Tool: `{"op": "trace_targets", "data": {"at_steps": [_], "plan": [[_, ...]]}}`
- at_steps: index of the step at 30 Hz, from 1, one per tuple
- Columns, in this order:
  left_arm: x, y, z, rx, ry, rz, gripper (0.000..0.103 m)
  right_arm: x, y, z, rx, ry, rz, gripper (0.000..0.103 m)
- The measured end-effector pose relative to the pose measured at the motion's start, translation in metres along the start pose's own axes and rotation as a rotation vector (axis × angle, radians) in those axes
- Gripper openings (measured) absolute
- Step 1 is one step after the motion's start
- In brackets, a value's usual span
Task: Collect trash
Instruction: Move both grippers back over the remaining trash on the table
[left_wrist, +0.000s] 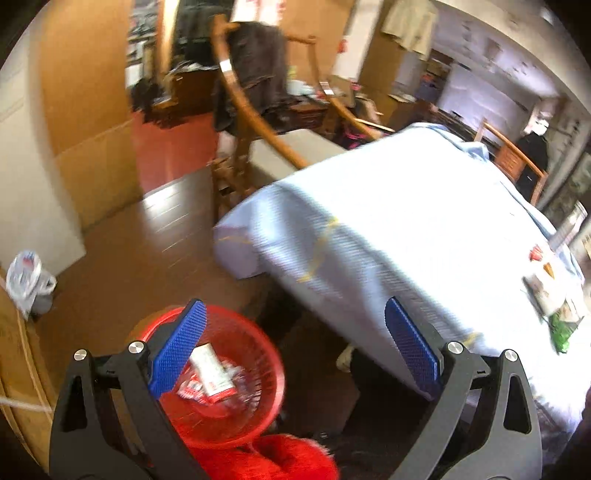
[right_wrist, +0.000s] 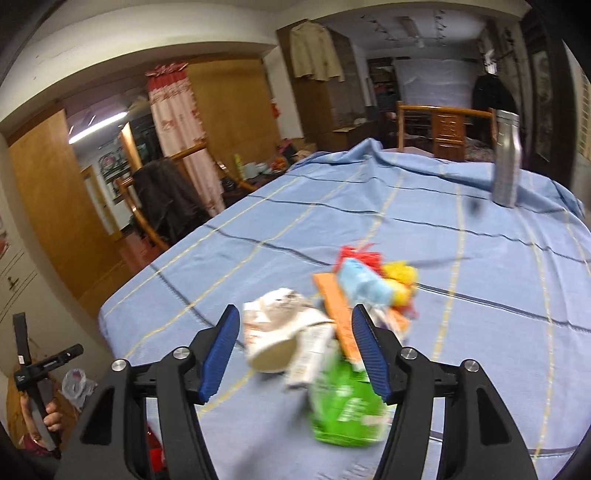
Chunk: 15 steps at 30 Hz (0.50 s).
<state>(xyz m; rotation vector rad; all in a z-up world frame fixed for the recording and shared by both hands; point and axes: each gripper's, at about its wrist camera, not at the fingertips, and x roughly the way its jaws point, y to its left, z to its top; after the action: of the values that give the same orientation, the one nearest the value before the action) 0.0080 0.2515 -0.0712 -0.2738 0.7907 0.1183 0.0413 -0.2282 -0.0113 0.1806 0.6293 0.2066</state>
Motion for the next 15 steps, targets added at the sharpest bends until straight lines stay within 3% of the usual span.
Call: {"op": "trace_targets", "data": {"at_steps": [15], "plan": [[0.029,-0.214,0.024,0.334,0.087,-0.337,0.095,-0.015,-0.088,-0.014,0.169,-0.044,-0.003,0.077]]}}
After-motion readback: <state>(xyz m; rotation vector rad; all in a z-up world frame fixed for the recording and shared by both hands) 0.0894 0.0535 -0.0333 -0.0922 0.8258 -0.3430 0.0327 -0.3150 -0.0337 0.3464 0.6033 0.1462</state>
